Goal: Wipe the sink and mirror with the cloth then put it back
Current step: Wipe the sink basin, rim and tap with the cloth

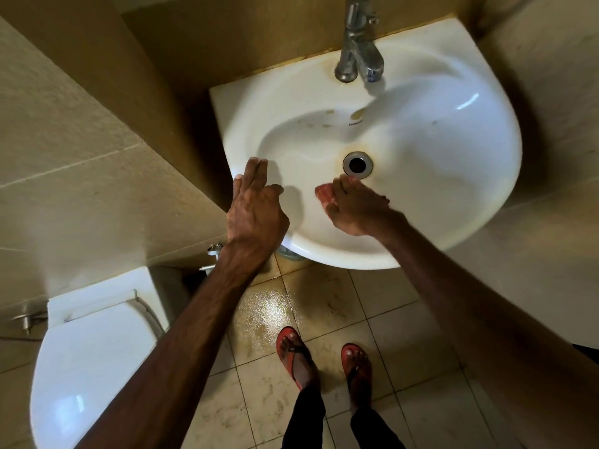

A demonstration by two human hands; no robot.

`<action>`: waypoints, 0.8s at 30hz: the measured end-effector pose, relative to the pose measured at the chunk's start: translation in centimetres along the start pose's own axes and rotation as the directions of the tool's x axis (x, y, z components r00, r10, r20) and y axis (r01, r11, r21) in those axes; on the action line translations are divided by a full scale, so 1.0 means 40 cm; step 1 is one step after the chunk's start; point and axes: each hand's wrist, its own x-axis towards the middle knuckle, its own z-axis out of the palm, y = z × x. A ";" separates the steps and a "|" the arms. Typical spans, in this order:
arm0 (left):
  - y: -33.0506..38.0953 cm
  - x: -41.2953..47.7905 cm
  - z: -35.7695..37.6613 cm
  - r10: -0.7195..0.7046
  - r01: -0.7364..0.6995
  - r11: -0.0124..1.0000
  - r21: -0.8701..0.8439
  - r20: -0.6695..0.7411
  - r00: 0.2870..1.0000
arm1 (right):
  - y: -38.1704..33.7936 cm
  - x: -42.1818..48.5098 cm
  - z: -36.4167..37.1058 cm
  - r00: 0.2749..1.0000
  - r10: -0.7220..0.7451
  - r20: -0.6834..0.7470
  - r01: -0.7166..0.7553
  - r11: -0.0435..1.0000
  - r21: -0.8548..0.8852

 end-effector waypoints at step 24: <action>-0.014 0.000 0.008 0.048 -0.048 0.999 -0.006 0.005 0.999 | -0.022 -0.234 -0.064 0.970 -0.237 0.044 0.236 0.971 0.039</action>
